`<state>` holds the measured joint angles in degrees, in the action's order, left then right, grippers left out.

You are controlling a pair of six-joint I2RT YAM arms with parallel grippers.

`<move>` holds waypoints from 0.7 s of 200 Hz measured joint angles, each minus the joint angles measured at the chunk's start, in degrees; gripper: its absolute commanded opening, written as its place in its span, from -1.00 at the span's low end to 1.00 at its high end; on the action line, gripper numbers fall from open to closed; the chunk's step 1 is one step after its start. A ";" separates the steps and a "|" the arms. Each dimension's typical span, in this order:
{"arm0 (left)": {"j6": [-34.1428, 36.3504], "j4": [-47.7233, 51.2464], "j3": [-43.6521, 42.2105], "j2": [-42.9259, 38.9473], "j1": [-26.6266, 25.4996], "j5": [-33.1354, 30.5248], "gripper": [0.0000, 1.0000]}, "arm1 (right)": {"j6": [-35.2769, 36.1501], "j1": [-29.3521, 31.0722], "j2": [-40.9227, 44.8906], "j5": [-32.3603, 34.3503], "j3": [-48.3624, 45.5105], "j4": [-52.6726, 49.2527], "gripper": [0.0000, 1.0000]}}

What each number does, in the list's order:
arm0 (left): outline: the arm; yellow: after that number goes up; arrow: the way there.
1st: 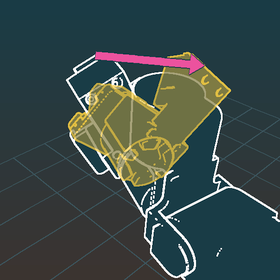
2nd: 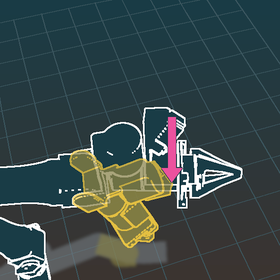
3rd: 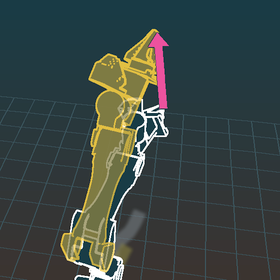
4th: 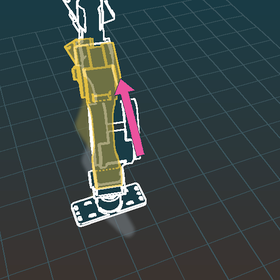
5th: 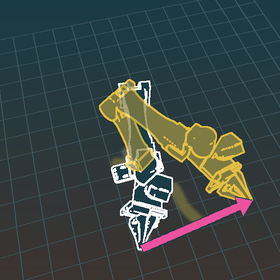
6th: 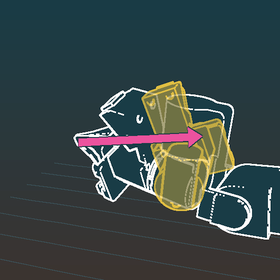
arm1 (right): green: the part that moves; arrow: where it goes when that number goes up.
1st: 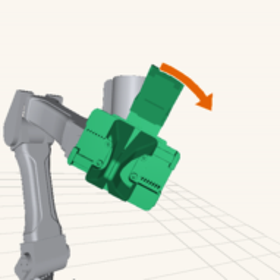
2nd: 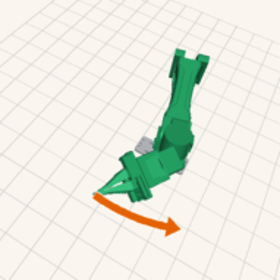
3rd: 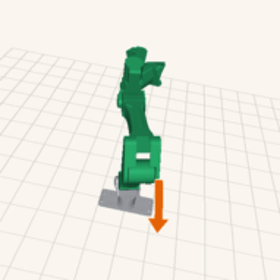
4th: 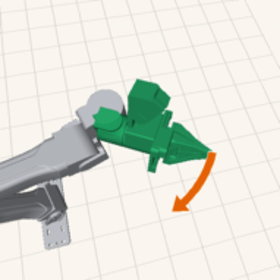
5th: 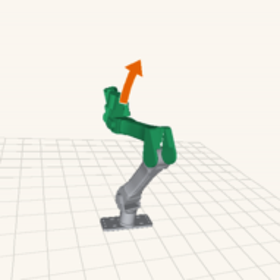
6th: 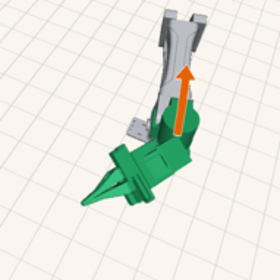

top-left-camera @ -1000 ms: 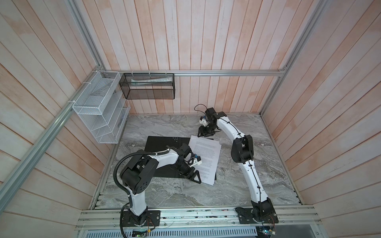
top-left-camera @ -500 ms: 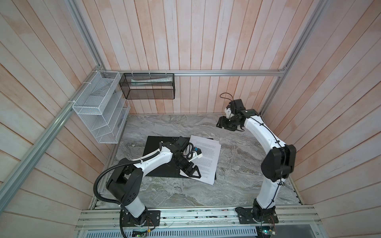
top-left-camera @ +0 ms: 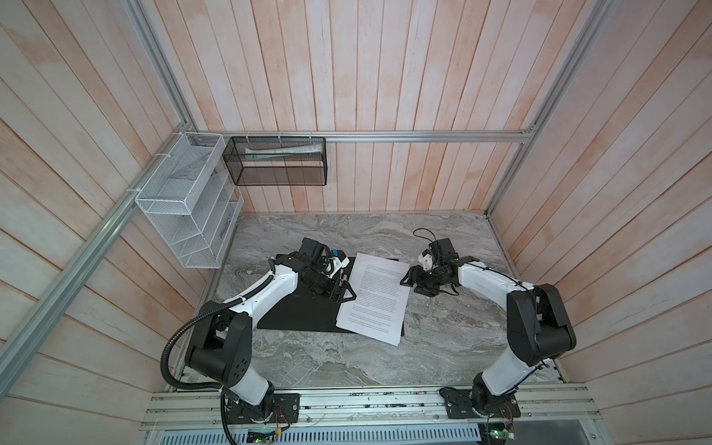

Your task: Put the files into the folder

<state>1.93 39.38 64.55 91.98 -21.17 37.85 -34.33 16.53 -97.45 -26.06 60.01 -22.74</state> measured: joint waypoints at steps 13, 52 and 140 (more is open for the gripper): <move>-0.35 -0.24 0.00 0.61 1.86 0.26 0.73 | -0.17 -0.26 -2.43 -0.66 0.44 2.21 0.27; -0.59 -0.37 0.00 1.03 6.54 1.97 0.73 | -0.04 -0.50 -8.59 -0.83 3.32 3.43 0.26; 1.09 -0.17 0.00 1.01 8.04 2.86 0.73 | 1.73 -0.50 -13.11 -0.63 9.60 2.25 0.26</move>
<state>3.03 39.20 64.55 92.99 -13.13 40.71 -32.60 16.03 -110.56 -26.70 69.60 -20.49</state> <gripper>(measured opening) 0.862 0.631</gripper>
